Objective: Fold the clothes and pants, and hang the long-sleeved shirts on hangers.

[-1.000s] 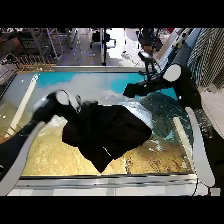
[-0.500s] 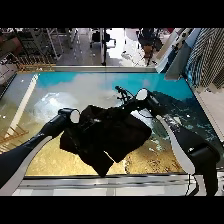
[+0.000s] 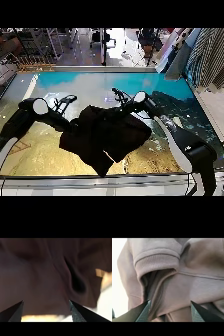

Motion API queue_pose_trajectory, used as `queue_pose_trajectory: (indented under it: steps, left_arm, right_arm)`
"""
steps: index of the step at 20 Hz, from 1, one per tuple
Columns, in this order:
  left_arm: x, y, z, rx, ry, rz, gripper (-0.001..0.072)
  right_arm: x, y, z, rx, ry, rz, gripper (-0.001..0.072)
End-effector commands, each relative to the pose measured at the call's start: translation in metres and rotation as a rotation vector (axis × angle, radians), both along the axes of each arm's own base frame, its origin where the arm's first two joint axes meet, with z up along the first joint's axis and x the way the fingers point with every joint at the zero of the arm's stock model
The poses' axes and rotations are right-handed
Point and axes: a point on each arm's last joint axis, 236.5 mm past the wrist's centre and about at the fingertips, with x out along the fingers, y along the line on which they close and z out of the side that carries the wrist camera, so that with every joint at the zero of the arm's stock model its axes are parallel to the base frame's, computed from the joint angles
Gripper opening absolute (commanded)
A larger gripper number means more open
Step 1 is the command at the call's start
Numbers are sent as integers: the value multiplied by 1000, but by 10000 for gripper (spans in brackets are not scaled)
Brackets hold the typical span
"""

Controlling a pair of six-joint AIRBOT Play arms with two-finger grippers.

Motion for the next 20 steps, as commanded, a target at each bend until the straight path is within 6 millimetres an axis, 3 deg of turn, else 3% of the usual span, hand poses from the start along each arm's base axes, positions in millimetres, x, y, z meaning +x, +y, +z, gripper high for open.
queue_pose_trajectory:
  steps: [1,5,7,10,12,13,14,16,18,20]
  left_arm:
    - [41,-13,5,-89,-114,90,620]
    - [26,-42,-48,-91,45,28,648]
    - [30,-54,-48,-139,40,31,648]
    - [54,-51,-48,-136,-28,112,638]
    - [58,-45,-61,-112,-11,149,635]
    - [58,-41,-71,-89,12,171,590]
    - [59,-36,-82,-62,24,176,448]
    - [62,-23,-97,-9,31,174,21]
    - [68,-11,-90,-23,20,213,13]
    - [73,2,-70,-49,-5,249,13]
  right_arm:
    - [-10,9,0,3,38,6,569]
    - [-16,12,-4,-22,55,12,569]
    - [-12,1,-11,-66,65,-13,569]
    - [-10,-6,-13,-78,81,-34,568]
    - [-15,-4,-13,-80,93,-19,569]
    - [-19,-3,-13,-82,102,-8,569]
    - [-25,1,-13,-85,119,0,569]
    - [-36,12,-14,-90,125,33,569]
    - [-43,29,-17,-90,105,53,568]
    - [-42,50,-24,-82,73,45,568]
